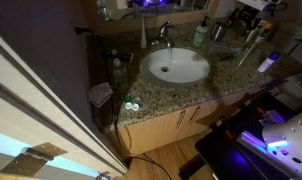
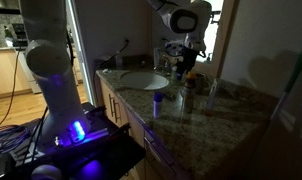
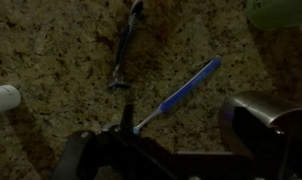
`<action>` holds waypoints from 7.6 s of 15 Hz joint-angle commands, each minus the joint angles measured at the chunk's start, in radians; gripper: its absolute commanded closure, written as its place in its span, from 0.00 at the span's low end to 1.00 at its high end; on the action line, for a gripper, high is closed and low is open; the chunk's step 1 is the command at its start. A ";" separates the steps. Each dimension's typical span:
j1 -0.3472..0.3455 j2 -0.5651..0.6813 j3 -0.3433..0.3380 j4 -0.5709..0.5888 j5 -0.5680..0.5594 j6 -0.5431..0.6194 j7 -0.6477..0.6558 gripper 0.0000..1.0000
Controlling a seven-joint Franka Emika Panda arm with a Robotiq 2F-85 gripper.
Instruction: Pick up the teeth brush and put it in the silver cup
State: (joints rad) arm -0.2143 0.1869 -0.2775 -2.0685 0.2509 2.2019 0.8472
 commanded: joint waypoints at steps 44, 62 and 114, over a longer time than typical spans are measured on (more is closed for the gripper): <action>-0.018 0.272 -0.007 0.024 0.085 0.231 0.394 0.36; -0.013 0.099 -0.072 -0.017 -0.032 0.284 0.336 0.97; 0.150 -0.004 -0.071 -0.047 -2.150 0.525 1.754 0.97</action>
State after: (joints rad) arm -0.0578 0.1608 -0.3658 -2.1263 -1.8807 2.7295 2.6010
